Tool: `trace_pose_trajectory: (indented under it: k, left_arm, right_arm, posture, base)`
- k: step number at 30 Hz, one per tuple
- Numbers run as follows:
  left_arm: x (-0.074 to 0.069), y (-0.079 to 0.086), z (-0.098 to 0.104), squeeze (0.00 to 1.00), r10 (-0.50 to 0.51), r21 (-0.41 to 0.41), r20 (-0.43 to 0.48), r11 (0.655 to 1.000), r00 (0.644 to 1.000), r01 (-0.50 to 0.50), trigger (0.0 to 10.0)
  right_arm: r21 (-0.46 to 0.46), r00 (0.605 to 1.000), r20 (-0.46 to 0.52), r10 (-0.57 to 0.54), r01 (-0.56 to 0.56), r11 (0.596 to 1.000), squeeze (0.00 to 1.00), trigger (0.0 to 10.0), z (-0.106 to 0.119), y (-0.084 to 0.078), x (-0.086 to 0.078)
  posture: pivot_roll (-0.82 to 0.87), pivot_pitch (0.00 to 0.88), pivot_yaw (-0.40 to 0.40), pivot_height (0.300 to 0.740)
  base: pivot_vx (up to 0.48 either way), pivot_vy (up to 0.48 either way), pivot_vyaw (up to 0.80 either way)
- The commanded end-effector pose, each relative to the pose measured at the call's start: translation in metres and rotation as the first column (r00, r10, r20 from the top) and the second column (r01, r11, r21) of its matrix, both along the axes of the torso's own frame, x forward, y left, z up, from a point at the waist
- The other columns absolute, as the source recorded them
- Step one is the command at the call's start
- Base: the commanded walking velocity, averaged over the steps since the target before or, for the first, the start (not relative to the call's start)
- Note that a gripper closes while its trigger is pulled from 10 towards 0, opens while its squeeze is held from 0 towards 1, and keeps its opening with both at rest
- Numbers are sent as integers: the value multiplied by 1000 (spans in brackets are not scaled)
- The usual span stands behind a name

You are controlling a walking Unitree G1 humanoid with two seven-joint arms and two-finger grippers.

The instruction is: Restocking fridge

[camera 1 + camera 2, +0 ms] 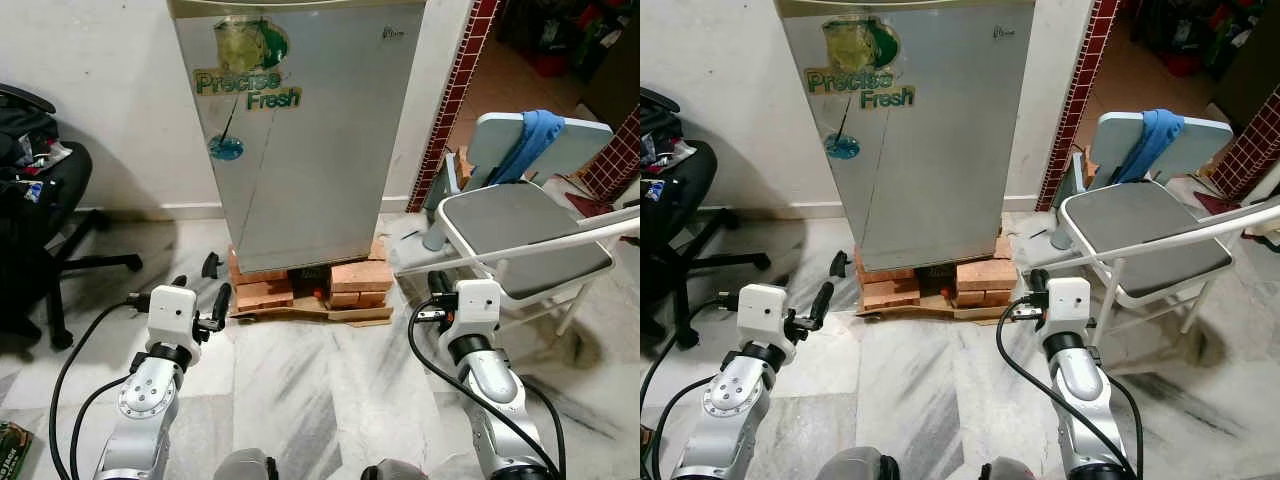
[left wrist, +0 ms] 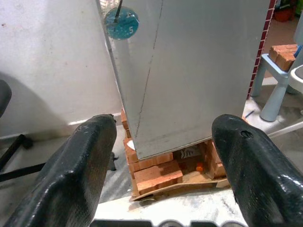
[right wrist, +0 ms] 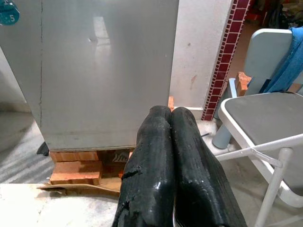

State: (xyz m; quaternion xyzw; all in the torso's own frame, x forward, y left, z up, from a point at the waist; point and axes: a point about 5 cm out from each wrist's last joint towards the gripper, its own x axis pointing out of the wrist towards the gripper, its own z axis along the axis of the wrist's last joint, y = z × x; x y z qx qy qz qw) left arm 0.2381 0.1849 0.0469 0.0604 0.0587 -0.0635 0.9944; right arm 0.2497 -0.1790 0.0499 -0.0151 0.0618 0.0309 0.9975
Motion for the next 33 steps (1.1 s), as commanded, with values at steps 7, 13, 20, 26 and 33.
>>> trace_pose_trajectory:
  k: [7,13,20,26,33]
  left_arm:
    - [34,-36,10,0,-5,-33,-84,999,996,2,10000]
    - [34,-36,10,0,-5,-33,-84,999,996,2,10000]
    - [34,-36,10,0,-5,-33,-84,999,996,2,10000]
    - [-10,-15,14,0,163,-134,1,978,987,-162,10000]
    - [-12,-13,14,0,159,-162,-4,974,987,-158,10000]
  right_arm:
    - [55,915,66,398,-401,914,0,10000,55,105,77]
    - [55,915,66,398,-401,914,0,10000,55,105,77]
    - [55,915,66,398,-401,914,0,10000,55,105,77]
    - [-20,958,102,269,-268,963,0,10000,44,54,44]
    - [25,961,116,251,-256,966,1000,10000,44,52,45]
  posture:
    - [186,0,-144,740]
    - [186,0,-144,740]
    - [186,0,-144,740]
    - [143,113,-135,740]
    - [144,113,-122,740]
  base:
    - [0,0,0]
    - [0,0,0]
    - [0,0,0]
    - [0,0,0]
    - [0,0,0]
